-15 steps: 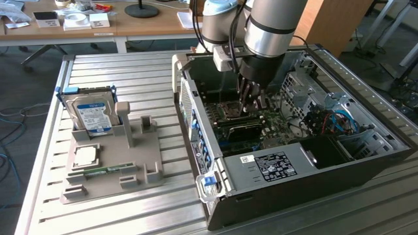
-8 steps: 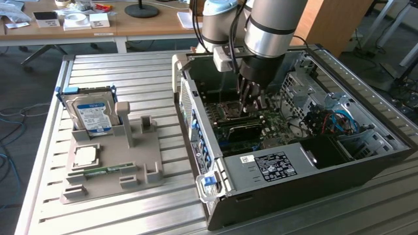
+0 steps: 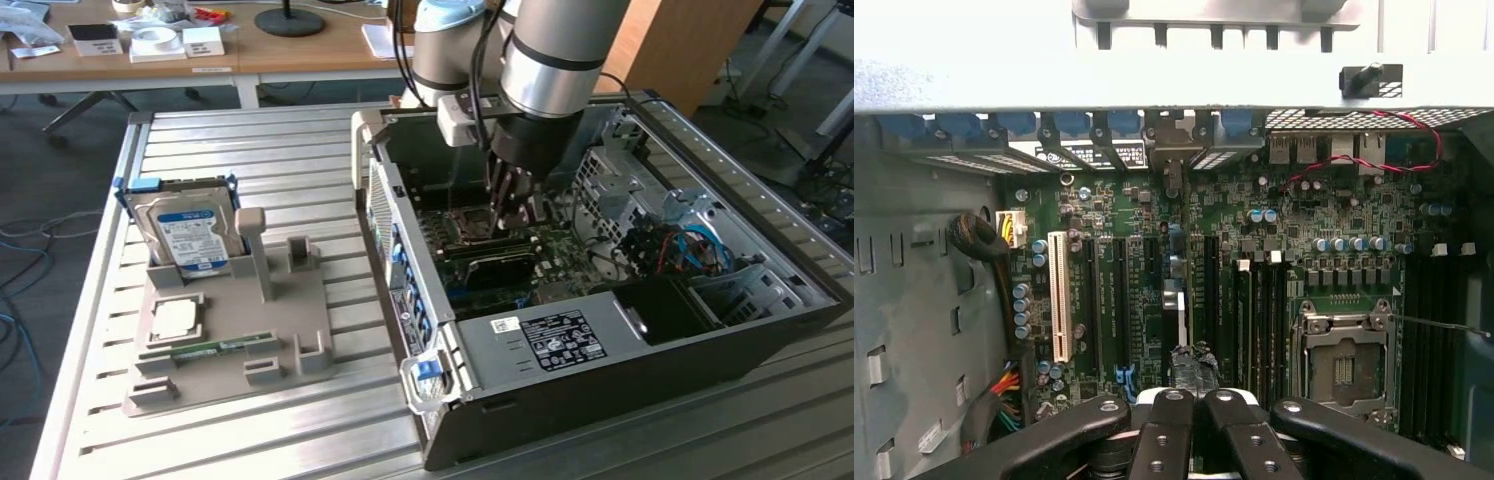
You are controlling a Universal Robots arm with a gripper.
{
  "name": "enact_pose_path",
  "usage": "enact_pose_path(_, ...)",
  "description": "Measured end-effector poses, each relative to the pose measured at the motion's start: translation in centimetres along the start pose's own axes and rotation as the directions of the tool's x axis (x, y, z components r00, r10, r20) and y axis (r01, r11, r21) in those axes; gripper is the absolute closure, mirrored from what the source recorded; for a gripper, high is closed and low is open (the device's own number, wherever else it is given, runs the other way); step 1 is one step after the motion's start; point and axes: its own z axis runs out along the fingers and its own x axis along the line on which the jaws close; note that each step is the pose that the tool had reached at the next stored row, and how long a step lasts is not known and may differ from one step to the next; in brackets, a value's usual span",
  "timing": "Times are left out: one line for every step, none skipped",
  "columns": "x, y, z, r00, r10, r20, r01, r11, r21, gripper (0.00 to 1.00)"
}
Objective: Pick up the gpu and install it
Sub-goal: 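Press down on the gpu until it lock into place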
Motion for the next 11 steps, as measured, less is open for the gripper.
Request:
enact_pose_path(0.00, -0.02, 0.00, 1.0000, 0.000, 0.0000, 0.000, 1.0000, 0.0000, 0.89)
enact_pose_path(0.00, -0.04, 0.00, 1.0000, 0.000, 0.0000, 0.000, 1.0000, 0.0000, 0.89)
enact_pose_path(0.00, -0.05, 0.00, 1.0000, 0.000, 0.0000, 0.000, 1.0000, 0.0000, 0.89)
enact_pose_path(0.00, -0.05, 0.00, 1.0000, 0.000, 0.0000, 0.000, 1.0000, 0.0001, 0.89)
enact_pose_path(0.00, -0.05, 0.00, 1.0000, 0.000, 0.0000, 0.000, 1.0000, 0.0000, 0.89)
enact_pose_path(0.00, -0.05, 0.00, 1.0000, 0.000, 0.0000, 0.000, 1.0000, 0.0000, 0.89)
enact_pose_path(0.00, -0.05, 0.00, 1.0000, 0.000, 0.0000, 0.000, 1.0000, 0.0000, 0.89)
enact_pose_path(0.00, -0.06, 0.01, 1.0000, 0.000, -0.0001, 0.000, 1.0000, -0.0001, 0.89)
enact_pose_path(-0.01, -0.06, 0.04, 1.0000, 0.000, 0.0001, 0.000, 1.0000, 0.0000, 0.89)
enact_pose_path(-0.01, -0.06, 0.07, 1.0000, 0.000, 0.0001, 0.000, 1.0000, 0.0000, 0.89)
enact_pose_path(0.00, -0.05, 0.07, 1.0000, 0.000, 0.0000, 0.000, 1.0000, 0.0000, 0.89)
